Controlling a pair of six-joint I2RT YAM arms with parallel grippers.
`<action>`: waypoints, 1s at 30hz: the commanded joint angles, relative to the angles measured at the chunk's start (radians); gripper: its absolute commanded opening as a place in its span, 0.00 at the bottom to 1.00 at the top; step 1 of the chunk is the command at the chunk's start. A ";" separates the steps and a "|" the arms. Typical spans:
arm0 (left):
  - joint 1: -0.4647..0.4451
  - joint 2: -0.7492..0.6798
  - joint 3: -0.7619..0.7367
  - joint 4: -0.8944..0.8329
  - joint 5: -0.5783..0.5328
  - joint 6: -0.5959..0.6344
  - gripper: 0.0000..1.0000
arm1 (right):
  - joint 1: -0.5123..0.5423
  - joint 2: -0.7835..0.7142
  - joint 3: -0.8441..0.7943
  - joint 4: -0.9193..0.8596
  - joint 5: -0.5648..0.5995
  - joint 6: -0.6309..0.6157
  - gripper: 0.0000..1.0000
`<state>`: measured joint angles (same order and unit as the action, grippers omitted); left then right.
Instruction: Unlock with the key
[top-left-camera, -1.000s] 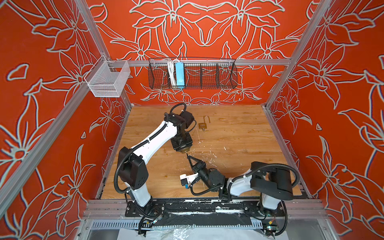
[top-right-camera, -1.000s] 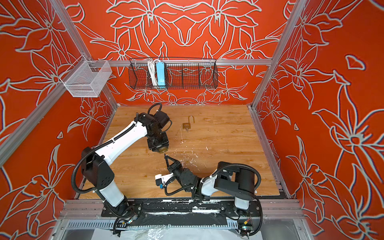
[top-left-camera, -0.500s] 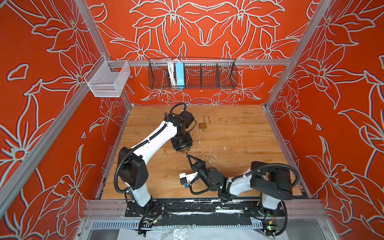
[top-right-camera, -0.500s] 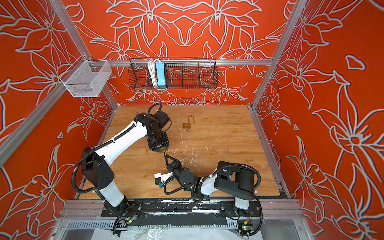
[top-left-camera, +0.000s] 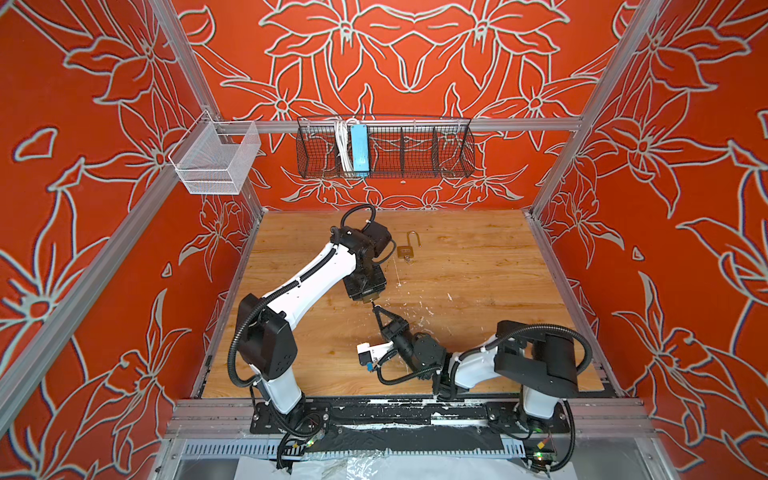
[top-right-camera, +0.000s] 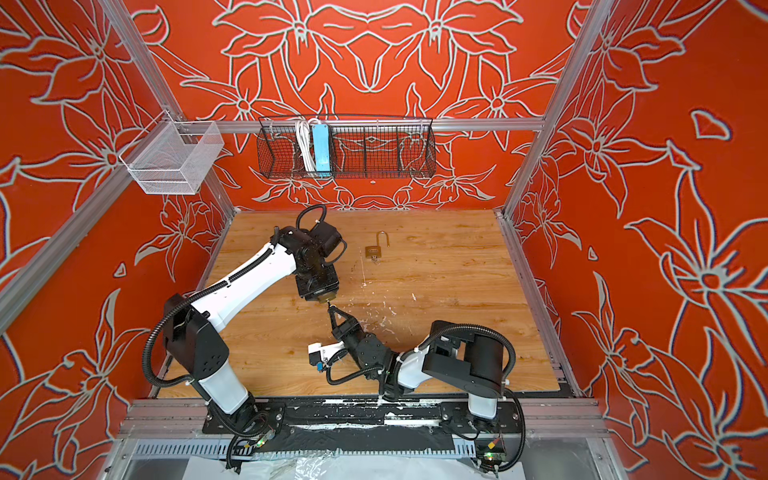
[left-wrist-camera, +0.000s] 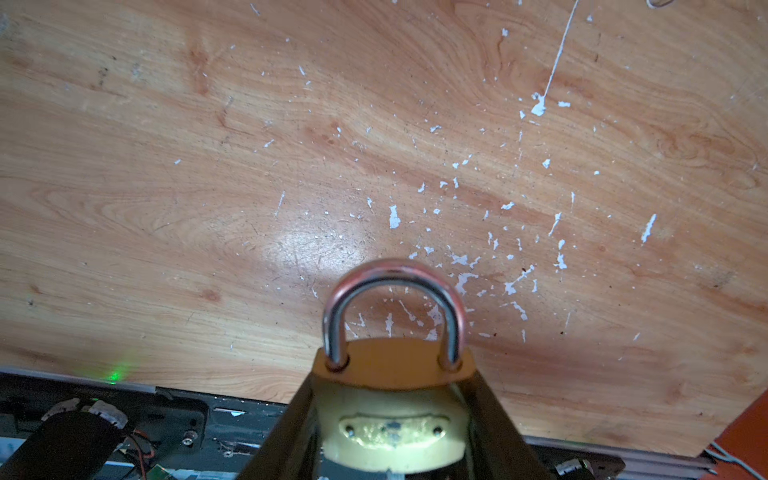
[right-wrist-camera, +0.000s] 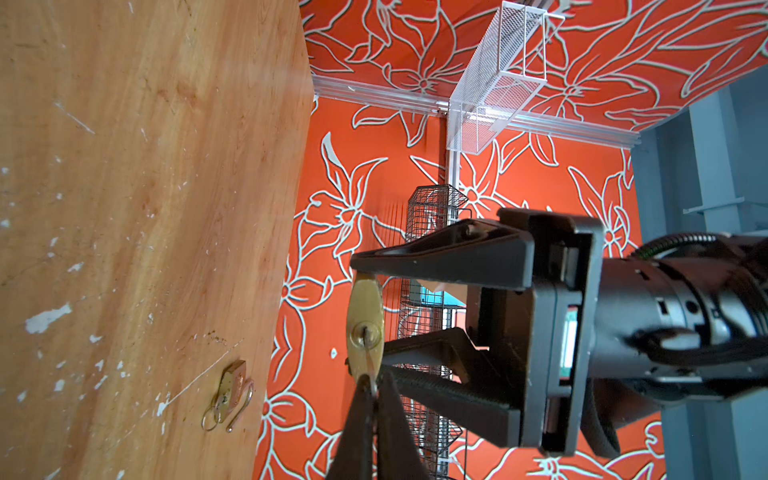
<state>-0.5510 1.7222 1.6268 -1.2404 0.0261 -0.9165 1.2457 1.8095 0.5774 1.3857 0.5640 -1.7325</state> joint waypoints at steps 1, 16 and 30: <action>-0.028 0.025 0.050 -0.101 -0.036 -0.011 0.00 | -0.025 0.037 0.042 0.025 0.077 -0.078 0.00; -0.063 0.057 0.092 -0.110 -0.007 0.022 0.00 | -0.045 0.023 0.061 0.026 0.106 -0.028 0.00; -0.129 0.016 0.099 -0.073 -0.046 0.078 0.00 | -0.076 -0.071 0.018 0.024 0.085 0.046 0.00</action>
<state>-0.6308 1.7760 1.7214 -1.2171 -0.0952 -0.8577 1.2060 1.7630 0.5865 1.3293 0.6239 -1.6855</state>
